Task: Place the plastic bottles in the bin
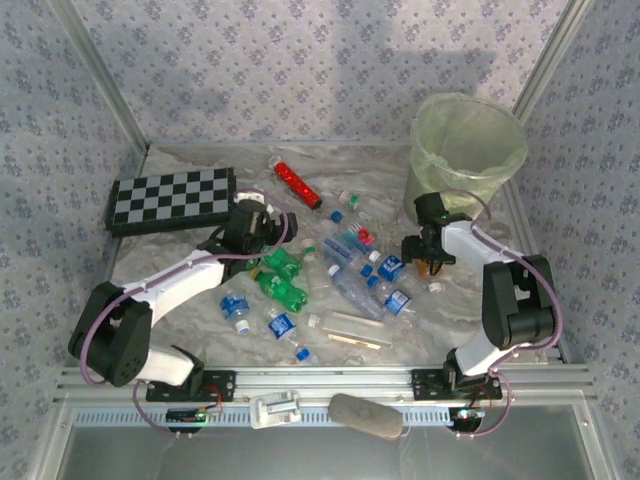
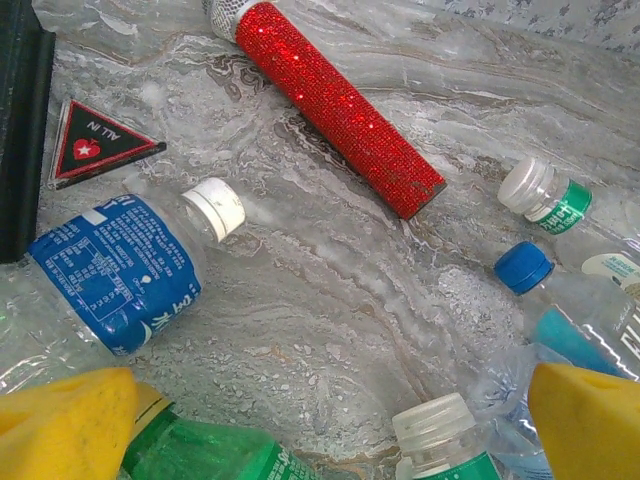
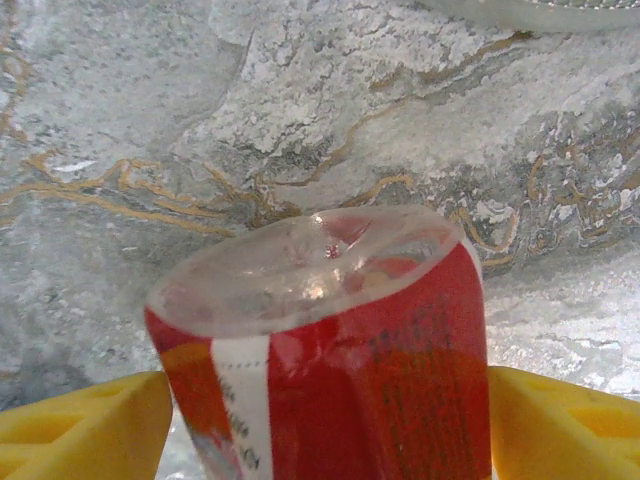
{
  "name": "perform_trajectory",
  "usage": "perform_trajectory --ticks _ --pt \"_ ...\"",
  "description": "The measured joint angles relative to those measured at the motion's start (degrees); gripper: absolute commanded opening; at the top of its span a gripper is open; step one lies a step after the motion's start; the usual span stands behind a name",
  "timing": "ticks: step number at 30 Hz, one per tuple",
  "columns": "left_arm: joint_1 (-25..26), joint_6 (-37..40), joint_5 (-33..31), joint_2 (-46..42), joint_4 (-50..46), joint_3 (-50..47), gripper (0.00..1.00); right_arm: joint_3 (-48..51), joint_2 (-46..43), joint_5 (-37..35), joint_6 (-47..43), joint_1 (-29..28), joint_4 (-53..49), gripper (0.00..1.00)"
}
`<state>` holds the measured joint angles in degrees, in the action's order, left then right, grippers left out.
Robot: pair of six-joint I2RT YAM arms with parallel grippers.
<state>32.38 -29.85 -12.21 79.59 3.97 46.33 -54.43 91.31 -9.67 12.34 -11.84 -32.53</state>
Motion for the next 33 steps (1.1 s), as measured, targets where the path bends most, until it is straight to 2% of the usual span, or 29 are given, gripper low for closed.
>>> perform_trajectory --ticks 5,9,13,19,25,28,33 --pt "0.0 -0.26 -1.27 -0.66 0.02 -0.02 1.0 0.0 1.86 -2.14 -0.26 -1.25 0.0 0.76" --pt "0.0 -0.72 -2.6 -1.46 0.04 -0.68 1.0 -0.09 2.34 -3.89 -0.87 -2.25 -0.11 0.65" --pt "0.0 -1.57 -4.15 -2.56 0.04 -1.68 1.0 -0.17 2.34 -5.86 -1.64 -3.48 -0.17 0.58" --pt "0.0 -4.2 -7.93 -4.59 0.17 -3.5 1.0 -0.37 -0.44 -8.85 -3.17 -6.38 -0.02 0.54" --pt "-0.46 -8.26 -12.02 -7.72 0.35 -6.29 1.0 -2.78 -7.21 -11.15 -7.02 -12.57 1.57 0.52" --pt "-1.75 -10.25 -13.42 -10.21 0.5 -8.02 1.0 -5.2 -9.68 -10.21 -8.66 -15.39 2.99 0.52" --pt "-5.84 -13.18 -14.49 -14.91 0.02 -11.08 1.0 -10.38 -13.07 -2.36 -9.44 -16.72 5.29 0.52"
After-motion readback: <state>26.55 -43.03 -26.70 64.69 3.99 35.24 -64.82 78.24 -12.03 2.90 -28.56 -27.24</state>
